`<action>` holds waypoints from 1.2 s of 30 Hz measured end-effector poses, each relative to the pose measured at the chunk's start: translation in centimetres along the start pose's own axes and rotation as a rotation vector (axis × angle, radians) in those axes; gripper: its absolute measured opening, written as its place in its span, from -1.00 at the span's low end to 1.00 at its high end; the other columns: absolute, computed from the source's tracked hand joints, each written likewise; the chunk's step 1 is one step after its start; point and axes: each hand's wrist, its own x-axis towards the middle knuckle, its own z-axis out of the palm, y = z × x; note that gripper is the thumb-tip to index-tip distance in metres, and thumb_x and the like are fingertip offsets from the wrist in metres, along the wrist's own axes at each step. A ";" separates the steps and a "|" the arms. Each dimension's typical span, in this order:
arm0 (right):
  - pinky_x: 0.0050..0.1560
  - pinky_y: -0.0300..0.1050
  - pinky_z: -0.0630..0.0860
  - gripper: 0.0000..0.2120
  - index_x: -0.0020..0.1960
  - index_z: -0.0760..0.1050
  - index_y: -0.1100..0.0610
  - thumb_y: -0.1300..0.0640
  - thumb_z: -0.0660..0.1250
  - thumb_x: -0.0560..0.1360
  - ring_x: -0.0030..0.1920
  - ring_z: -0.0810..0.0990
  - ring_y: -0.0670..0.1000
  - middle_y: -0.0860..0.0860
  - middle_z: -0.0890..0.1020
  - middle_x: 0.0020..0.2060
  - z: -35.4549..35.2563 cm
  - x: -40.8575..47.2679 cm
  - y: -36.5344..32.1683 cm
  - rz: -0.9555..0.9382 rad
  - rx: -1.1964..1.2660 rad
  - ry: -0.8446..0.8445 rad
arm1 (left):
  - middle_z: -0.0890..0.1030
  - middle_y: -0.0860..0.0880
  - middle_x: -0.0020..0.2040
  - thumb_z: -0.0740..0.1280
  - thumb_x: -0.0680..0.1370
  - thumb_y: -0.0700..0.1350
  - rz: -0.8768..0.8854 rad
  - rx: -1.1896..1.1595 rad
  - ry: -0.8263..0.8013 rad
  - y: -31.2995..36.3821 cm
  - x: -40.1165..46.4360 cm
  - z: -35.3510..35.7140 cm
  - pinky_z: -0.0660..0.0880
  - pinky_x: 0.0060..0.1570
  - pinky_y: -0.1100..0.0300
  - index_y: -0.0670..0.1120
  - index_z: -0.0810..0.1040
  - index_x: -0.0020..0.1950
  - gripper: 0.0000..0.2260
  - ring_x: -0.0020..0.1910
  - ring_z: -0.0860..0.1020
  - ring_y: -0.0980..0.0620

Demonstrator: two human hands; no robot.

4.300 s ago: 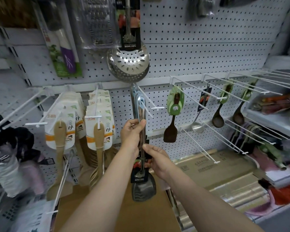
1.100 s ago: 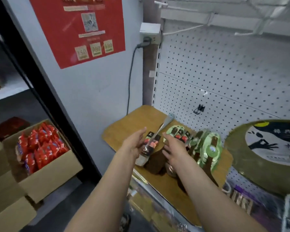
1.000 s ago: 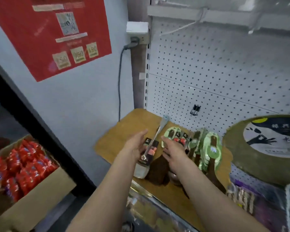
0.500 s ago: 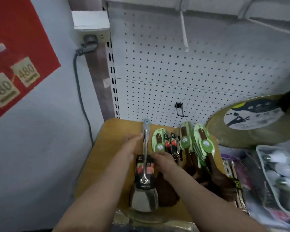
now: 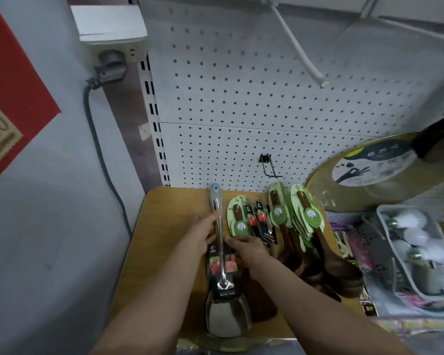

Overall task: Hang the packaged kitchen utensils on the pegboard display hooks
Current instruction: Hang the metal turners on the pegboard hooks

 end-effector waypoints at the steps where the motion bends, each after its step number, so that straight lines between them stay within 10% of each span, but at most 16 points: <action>1: 0.10 0.13 0.65 -0.68 0.13 0.61 0.19 0.13 0.57 0.44 -0.02 0.72 0.14 0.12 0.73 -0.03 0.1 0.1 0.0 0.000 -0.004 0.003 | 0.66 -0.06 0.12 0.51 0.48 0.01 0.000 -0.002 -0.009 0.0 0.0 -0.1 0.59 0.09 0.02 -0.09 0.53 0.19 -0.64 0.12 0.61 -0.03; 18: -0.28 -0.05 0.64 -0.57 0.26 0.47 0.17 0.33 0.51 0.45 -0.18 0.74 0.13 0.22 0.67 0.06 1.0 -1.8 0.0 -0.051 0.124 -0.087 | 0.66 -0.04 -0.06 0.45 0.55 0.01 0.042 -0.059 -0.062 0.9 -1.3 -0.6 0.52 -0.17 0.14 -0.06 0.63 0.10 -0.79 -0.11 0.57 0.00; 36: 0.12 0.15 0.64 -0.60 0.28 0.57 0.24 0.28 0.51 0.46 0.03 0.71 0.20 0.21 0.71 0.07 -2.2 -6.1 1.8 -0.151 0.285 -0.249 | 0.64 -0.05 -0.20 0.47 0.53 -0.13 0.203 -0.154 -0.057 1.7 -9.0 2.9 0.56 -0.39 0.19 -0.12 0.60 0.04 -0.86 -0.28 0.59 -0.01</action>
